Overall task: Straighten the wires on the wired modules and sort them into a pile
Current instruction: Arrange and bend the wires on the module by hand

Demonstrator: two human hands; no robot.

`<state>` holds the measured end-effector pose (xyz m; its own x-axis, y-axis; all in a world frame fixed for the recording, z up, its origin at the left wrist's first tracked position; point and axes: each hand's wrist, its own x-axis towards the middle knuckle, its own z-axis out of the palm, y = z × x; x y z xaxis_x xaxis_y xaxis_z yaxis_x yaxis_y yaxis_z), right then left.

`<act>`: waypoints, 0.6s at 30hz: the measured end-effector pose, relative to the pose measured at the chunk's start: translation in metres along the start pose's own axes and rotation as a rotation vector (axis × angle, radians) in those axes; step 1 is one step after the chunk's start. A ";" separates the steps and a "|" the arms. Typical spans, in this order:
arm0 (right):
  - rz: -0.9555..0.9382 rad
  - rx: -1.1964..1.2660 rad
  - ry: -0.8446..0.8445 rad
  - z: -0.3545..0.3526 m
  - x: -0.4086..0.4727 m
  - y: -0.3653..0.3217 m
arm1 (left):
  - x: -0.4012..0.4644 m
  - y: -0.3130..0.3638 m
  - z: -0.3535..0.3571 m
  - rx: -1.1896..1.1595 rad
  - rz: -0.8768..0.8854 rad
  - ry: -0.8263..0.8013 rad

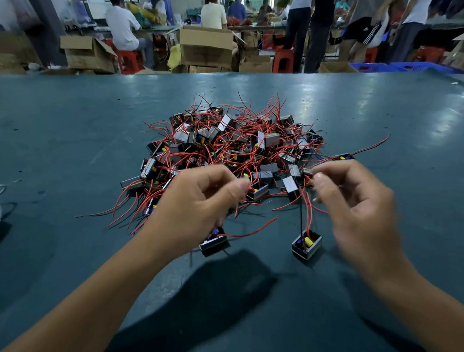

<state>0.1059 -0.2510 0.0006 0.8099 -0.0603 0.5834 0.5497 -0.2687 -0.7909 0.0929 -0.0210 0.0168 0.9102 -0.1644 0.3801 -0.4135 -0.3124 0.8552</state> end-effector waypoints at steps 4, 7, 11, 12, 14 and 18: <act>0.140 0.080 0.009 -0.006 0.008 0.004 | 0.004 0.005 -0.004 -0.216 -0.015 0.302; 0.246 0.247 -0.157 -0.012 0.012 -0.001 | 0.005 0.006 0.002 -0.511 -0.169 0.442; 0.369 0.159 -0.442 -0.029 0.022 -0.003 | 0.005 0.000 0.012 -0.420 -0.126 0.524; 0.387 0.113 -0.505 -0.032 0.023 -0.002 | 0.005 -0.002 0.012 -0.361 -0.116 0.524; 0.406 0.049 -0.576 -0.033 0.023 0.000 | 0.006 -0.009 0.014 -0.274 -0.143 0.495; 0.430 0.034 -0.603 -0.027 0.017 0.002 | 0.006 -0.017 0.019 -0.222 -0.264 0.356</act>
<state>0.1151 -0.2785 0.0140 0.9217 0.3871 0.0256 0.1564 -0.3102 -0.9377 0.1048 -0.0347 -0.0026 0.9501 0.2357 0.2042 -0.1886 -0.0873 0.9782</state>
